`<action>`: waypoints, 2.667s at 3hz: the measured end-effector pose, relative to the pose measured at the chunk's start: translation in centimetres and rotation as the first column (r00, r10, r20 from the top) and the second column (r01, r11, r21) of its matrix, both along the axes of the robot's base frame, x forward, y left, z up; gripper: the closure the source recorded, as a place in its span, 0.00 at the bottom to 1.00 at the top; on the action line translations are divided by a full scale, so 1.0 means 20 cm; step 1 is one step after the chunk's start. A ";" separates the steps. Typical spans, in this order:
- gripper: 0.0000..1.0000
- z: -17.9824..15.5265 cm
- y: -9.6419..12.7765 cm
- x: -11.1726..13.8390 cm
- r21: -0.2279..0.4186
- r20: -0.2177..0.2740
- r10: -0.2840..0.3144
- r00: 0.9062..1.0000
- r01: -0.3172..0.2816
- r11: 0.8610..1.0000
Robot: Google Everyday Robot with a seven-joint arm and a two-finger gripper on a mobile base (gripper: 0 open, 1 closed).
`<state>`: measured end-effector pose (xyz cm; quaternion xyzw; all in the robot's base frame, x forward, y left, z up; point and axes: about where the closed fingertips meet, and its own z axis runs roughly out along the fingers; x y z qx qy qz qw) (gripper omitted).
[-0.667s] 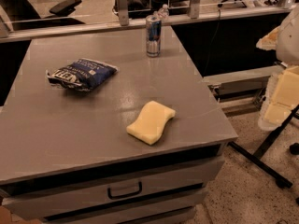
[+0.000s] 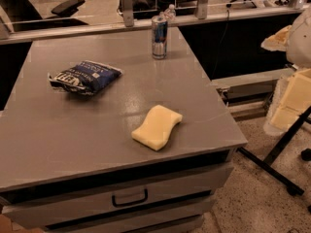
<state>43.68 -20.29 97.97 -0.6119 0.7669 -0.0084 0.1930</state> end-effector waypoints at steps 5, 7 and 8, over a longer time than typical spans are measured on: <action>0.00 0.06 0.69 -0.19 0.565 0.115 0.202 0.973 -0.231 0.792; 0.00 -0.11 0.72 -0.01 0.524 0.199 0.176 0.964 -0.256 0.813; 0.00 -0.11 0.72 0.02 0.514 0.225 0.169 0.960 -0.264 0.816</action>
Offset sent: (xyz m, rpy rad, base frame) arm -0.0304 0.1151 0.0289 0.5666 -0.0821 0.3139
